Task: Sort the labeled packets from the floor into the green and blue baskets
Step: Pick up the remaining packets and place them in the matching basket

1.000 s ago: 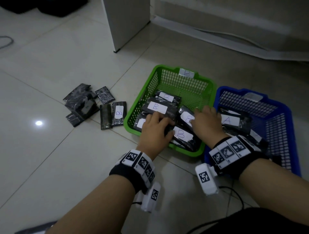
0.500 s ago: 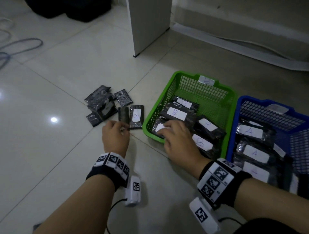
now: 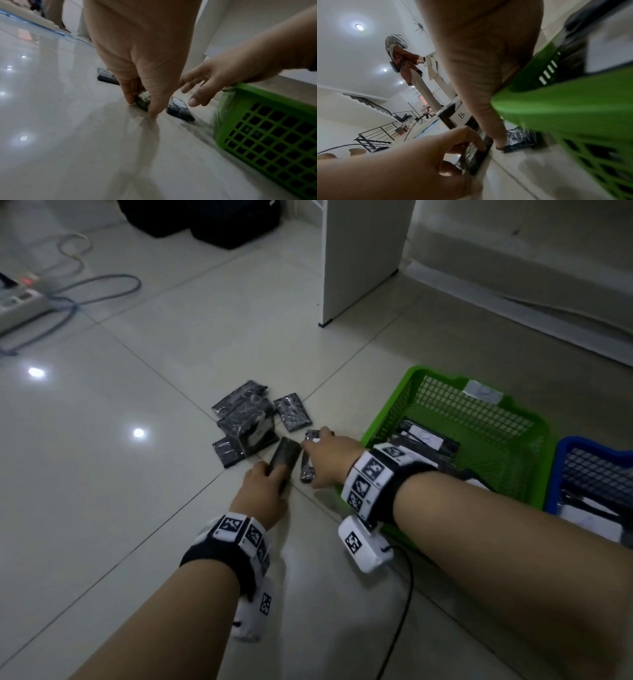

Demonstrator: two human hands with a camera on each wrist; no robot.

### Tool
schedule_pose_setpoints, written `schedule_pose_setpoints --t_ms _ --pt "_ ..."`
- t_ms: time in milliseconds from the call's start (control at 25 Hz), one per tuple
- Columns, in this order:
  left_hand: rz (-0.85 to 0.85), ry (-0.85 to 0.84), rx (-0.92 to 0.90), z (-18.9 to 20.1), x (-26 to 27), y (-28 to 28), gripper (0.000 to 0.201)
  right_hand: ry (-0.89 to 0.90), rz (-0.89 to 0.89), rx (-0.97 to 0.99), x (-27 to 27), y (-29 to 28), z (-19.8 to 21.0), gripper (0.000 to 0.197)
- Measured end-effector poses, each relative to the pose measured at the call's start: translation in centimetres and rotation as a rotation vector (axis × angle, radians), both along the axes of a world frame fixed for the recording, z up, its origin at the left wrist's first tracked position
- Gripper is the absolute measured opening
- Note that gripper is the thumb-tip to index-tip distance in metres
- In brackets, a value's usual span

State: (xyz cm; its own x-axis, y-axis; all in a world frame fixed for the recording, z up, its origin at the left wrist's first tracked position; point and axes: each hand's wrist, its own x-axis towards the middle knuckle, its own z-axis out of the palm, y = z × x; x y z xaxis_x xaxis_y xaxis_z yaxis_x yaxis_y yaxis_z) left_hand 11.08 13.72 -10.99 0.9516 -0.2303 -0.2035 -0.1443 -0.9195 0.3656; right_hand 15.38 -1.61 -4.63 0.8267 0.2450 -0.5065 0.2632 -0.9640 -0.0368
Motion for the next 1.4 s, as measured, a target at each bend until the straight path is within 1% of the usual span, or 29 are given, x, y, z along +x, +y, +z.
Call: schedule_pose_setpoints --t_ms 80,160,240,320,400,440,480,520,560,640,760,800,840,920,960,1040,1120,1160,1240,1320,1400 --pt "0.035 0.037 0.093 0.3 -0.7 0.8 0.046 0.08 0.002 -0.097 1.1 1.1 -1.1 0.073" --pt "0.097 0.048 0.1 0.6 -1.0 1.5 0.041 0.068 0.007 -0.135 1.2 1.8 -2.0 0.07" --pt "0.174 0.032 -0.004 0.8 -1.3 2.2 0.03 0.028 0.005 -0.132 0.8 2.3 -2.7 0.067" --pt "0.318 0.055 -0.184 1.5 -2.0 2.6 0.029 0.016 -0.015 -0.085 0.4 2.7 -2.7 0.061" --pt "0.511 0.111 -0.434 2.3 -2.6 2.6 0.024 0.027 -0.091 0.046 0.0 2.7 -1.8 0.053" --pt "0.62 0.15 -0.608 2.5 -2.8 2.4 0.018 0.005 -0.136 0.143 -0.1 2.6 -1.3 0.044" --pt "0.721 0.195 -0.815 2.6 -2.9 2.2 0.018 -0.035 -0.178 0.236 -0.2 2.3 -0.8 0.035" --pt "0.795 0.241 -1.002 2.7 -2.9 1.9 0.024 -0.093 -0.211 0.329 -0.4 2.0 -0.3 0.028" --pt "0.828 0.272 -1.133 2.8 -3.0 1.7 0.028 -0.158 -0.232 0.412 -0.7 1.5 0.0 0.024" --pt "0.814 0.281 -1.245 3.1 -2.9 0.9 0.03 -0.258 -0.279 0.549 -1.1 0.3 0.9 0.031" --pt "0.767 0.272 -1.407 4.3 -2.5 -0.9 0.024 -0.335 -0.505 0.813 -2.0 -2.0 2.8 0.044" --pt "0.75 0.271 -1.44 4.8 -2.3 -1.5 0.022 -0.385 -0.576 0.894 -2.3 -2.9 3.4 0.043" --pt "0.731 0.277 -1.461 5.3 -2.1 -2.3 0.02 -0.448 -0.638 0.958 -2.8 -4.1 4.1 0.037" --pt "0.69 0.297 -1.462 6.7 -1.8 -4.0 0.017 -0.569 -0.749 1.034 -3.9 -6.7 5.1 0.026" --pt "0.648 0.3 -1.428 7.5 -1.9 -5.1 0.014 -0.627 -0.801 1.045 -4.6 -8.3 5.6 0.023" --pt "0.519 0.247 -1.286 8.4 -2.0 -7.0 0.012 -0.716 -0.904 1.055 -5.9 -11.5 5.9 0.02" --pt "0.304 0.174 -1.097 8.6 -2.3 -9.0 0.013 -0.751 -1.001 1.032 -7.4 -14.4 5.7 0.02" --pt "0.172 0.155 -1.007 8.5 -2.6 -10.1 0.014 -0.746 -1.032 0.98 -8.3 -15.8 5.6 0.02" --pt "-0.039 0.136 -0.854 8.2 -3.3 -12.1 0.013 -0.714 -1.05 0.807 -10.2 -18.0 5.0 0.018" --pt "-0.173 0.129 -0.733 7.9 -4.0 -13.8 0.014 -0.696 -1.015 0.634 -12.1 -19.4 4.4 0.016" --pt "-0.307 0.08 -0.643 7.5 -4.4 -15.2 0.015 -0.667 -0.94 0.465 -13.6 -20.1 3.6 0.017"
